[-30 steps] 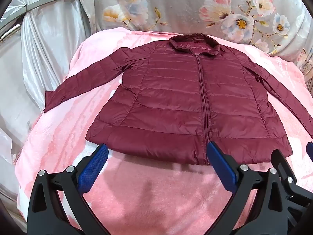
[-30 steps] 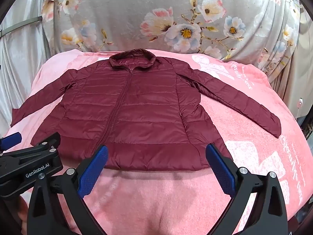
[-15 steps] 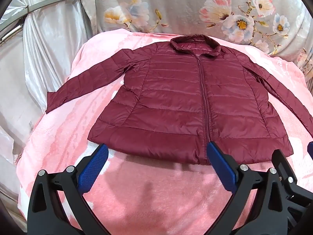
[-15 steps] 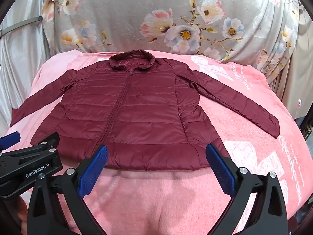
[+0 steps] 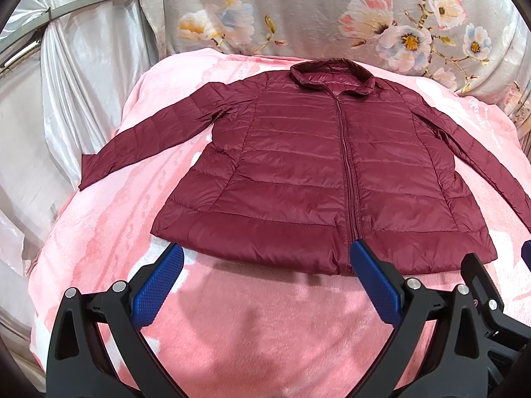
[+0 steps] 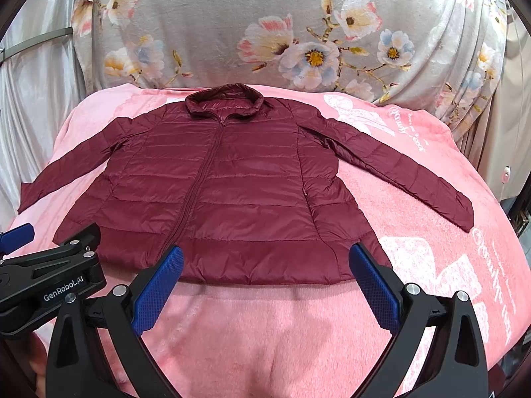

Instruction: Fold large clothes

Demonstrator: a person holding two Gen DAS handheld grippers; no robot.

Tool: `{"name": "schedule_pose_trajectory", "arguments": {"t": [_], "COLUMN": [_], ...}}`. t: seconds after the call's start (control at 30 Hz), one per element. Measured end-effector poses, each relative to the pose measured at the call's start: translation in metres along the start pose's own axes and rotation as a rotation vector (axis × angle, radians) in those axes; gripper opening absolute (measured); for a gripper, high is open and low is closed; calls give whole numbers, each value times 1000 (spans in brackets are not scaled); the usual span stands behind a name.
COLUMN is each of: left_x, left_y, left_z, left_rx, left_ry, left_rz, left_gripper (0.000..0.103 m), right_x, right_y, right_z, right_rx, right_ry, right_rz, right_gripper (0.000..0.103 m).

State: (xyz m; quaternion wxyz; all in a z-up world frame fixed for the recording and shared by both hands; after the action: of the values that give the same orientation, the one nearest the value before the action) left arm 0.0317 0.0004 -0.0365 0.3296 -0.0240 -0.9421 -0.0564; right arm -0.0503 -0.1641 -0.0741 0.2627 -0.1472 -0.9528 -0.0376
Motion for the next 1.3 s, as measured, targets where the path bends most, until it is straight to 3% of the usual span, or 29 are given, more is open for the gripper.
{"name": "schedule_pose_trajectory", "arguments": {"t": [1.3], "left_x": [1], "left_y": [4], "left_z": [-1], "left_rx": [0], "left_ry": [-1], "left_rz": [-1], "left_gripper": [97], "right_x": [0], "right_y": [3], "right_z": [2], "right_rx": [2], "right_ry": [0], "right_rz": [0], "right_gripper": [98]}}
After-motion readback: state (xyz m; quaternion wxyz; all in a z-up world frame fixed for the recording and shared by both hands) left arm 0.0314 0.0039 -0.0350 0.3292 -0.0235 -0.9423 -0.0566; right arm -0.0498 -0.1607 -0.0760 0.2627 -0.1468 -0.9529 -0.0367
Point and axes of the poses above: each gripper's, at about its wrist camera, not at the fingertips, and x roughly against the way its jaws point, y to its left, z to its underside, the point moved 5 cm from there along -x, roughly the way its jaws point, and after that the axes turned 9 degrees about -y, right-handed, at the moved point
